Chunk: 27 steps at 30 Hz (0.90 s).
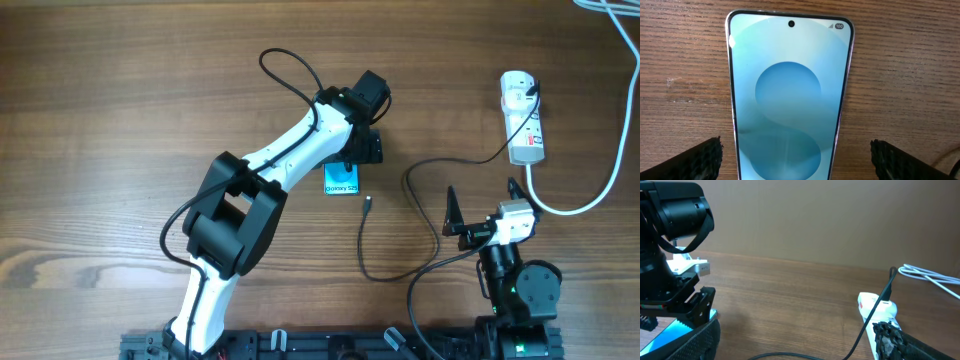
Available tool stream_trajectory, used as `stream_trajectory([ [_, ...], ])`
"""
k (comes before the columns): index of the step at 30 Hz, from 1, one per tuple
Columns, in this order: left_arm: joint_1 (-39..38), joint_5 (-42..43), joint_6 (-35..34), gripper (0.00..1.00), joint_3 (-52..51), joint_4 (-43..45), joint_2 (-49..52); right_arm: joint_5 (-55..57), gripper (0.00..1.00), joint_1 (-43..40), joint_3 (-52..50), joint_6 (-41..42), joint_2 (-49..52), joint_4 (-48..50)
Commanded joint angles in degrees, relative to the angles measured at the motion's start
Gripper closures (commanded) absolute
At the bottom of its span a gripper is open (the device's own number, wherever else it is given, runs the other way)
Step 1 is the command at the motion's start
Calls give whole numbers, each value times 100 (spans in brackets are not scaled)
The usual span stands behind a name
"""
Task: Plug charger to phone and switch on socket
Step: 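Close the left gripper on the phone's top edge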
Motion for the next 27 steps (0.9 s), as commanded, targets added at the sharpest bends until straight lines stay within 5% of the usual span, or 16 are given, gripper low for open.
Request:
stream_trajectory([
  [1, -24, -131, 94, 0, -66, 31, 61, 76, 0, -24, -4, -13, -20, 20],
  [27, -24, -310, 673, 0, -328, 487, 76, 76, 0, -24, -4, -13, -20, 20],
])
